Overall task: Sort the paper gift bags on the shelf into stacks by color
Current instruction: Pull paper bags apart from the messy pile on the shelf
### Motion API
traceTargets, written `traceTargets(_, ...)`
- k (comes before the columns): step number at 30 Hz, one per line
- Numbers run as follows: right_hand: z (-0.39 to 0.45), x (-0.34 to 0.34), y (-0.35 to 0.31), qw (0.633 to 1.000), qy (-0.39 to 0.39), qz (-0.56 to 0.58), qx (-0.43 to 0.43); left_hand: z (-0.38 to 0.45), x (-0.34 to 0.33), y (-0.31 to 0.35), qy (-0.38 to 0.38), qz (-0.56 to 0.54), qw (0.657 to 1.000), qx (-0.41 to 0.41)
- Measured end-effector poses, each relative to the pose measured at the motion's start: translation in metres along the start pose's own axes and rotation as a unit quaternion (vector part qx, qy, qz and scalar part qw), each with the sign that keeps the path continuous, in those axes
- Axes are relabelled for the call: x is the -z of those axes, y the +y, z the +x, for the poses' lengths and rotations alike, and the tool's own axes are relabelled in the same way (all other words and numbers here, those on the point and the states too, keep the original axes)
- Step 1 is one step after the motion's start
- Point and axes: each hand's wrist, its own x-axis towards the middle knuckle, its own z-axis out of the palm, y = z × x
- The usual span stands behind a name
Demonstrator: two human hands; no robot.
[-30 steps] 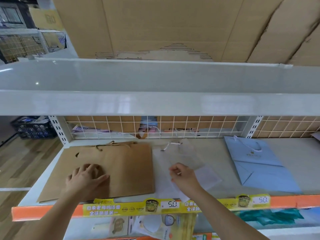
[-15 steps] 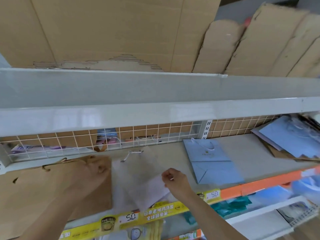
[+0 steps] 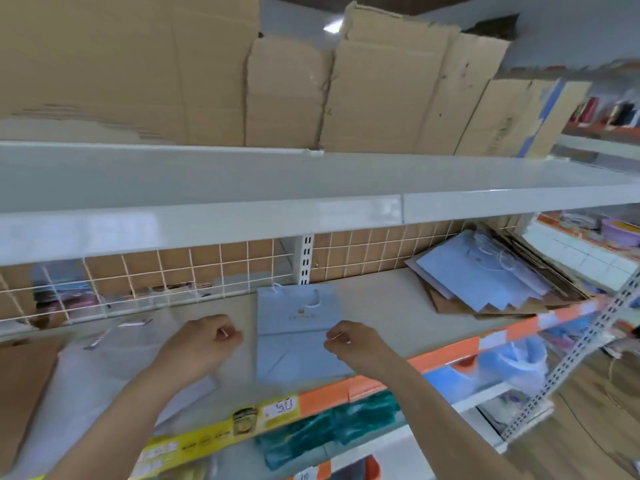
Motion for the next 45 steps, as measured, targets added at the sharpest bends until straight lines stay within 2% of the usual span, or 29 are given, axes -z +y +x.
traceTargets(8, -0.016, 0.126, 0.094, 0.999, 0.041, -0.003, -0.019, 0.02, -0.074, 0.114, -0.023, 0.013, 1.0, -0.002)
traceTargets(12, -0.017, 0.166, 0.138, 0.997, 0.057, 0.009, -0.044, 0.031, -0.102, 0.16, 0.003, -0.001, 1.0, -0.013)
traceTargets(19, -0.007, 0.221, 0.204, 0.994, 0.084, 0.0, -0.063, 0.068, -0.158, 0.222, -0.024, 0.004, 0.999, -0.039)
traceTargets(26, 0.015, 0.297, 0.253, 0.992, 0.115, -0.032, -0.051, 0.129, -0.218, 0.288, -0.035, 0.001, 0.998, -0.05)
traceTargets(31, 0.034, 0.368, 0.282, 0.985, 0.139, -0.064, -0.075, 0.178, -0.246, 0.333, -0.043, 0.016, 0.998, -0.05)
traceTargets(36, 0.055, 0.426, 0.307, 0.981, 0.185, -0.033, -0.051, 0.212, -0.28, 0.396, -0.063, 0.019, 0.994, -0.082)
traceTargets(39, 0.071, 0.452, 0.32, 0.984, 0.17, -0.021, -0.047, 0.225, -0.3, 0.432, -0.073, 0.036, 0.992, -0.095)
traceTargets(45, 0.104, 0.499, 0.352, 0.983, 0.167, -0.079, -0.005, 0.241, -0.336, 0.491, -0.074, 0.067, 0.99, -0.1)
